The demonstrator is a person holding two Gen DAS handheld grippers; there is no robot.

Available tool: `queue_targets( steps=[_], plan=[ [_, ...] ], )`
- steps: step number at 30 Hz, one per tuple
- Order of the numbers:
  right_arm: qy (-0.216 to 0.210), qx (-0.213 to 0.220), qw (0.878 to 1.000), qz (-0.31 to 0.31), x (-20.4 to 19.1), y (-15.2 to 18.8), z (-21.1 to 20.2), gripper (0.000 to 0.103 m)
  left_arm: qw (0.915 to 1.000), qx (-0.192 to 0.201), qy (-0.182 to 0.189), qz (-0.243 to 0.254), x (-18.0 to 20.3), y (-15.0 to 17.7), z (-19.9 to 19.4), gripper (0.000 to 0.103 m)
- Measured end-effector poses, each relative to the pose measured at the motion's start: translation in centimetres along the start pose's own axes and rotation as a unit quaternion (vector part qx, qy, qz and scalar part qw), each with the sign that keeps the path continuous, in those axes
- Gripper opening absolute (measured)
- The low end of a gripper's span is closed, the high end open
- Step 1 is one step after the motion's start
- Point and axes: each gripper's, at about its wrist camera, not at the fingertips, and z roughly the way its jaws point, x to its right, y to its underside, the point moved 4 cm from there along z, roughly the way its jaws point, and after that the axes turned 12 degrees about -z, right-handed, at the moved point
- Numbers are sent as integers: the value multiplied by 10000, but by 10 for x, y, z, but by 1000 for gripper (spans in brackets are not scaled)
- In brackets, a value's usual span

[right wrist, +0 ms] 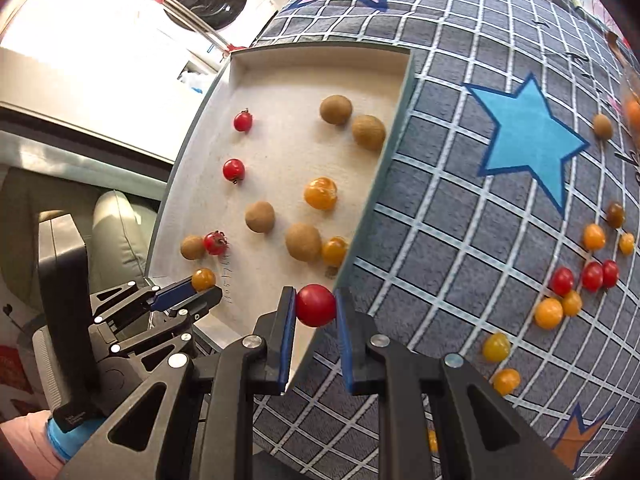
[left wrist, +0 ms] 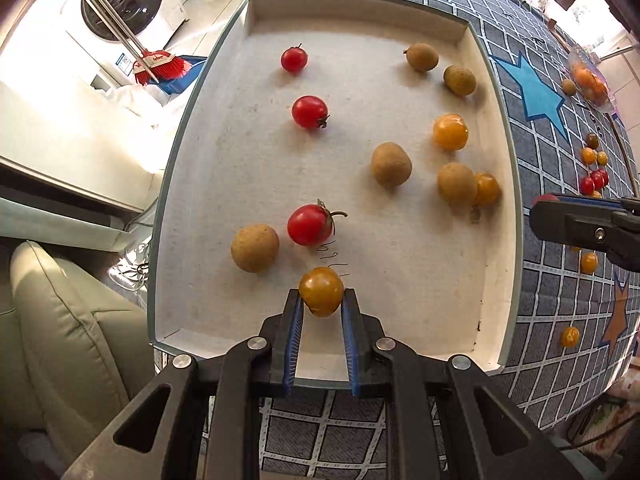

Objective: Organize fruits
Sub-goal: 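Carry both tomatoes into the white tray and open both grippers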

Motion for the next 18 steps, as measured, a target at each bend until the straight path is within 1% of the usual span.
queue_targets(
  steps=[4,11,14,15,16,18],
  plan=[
    [-61,-340,9993,-148,-15,-8,28,21,10000,-42,30,-56,-4,-1,8,21],
    [65,-798,9966,-177,-18,-8,63,22,10000,65,42,30,5,-3,6,21],
    [125,-793,9964,-259,-20,-9,66,22,10000,65,20,58,5,-3,6,21],
    [143,-796,9963,-288,-21,-9,67,22,10000,73,-11,65,4,-3,5,28],
    [148,-809,9962,-302,-21,-10,67,23,9999,78,-42,58,3,-4,5,50],
    [176,-817,9960,-306,-21,-10,65,23,9997,210,-118,13,0,-5,0,76]
  ],
)
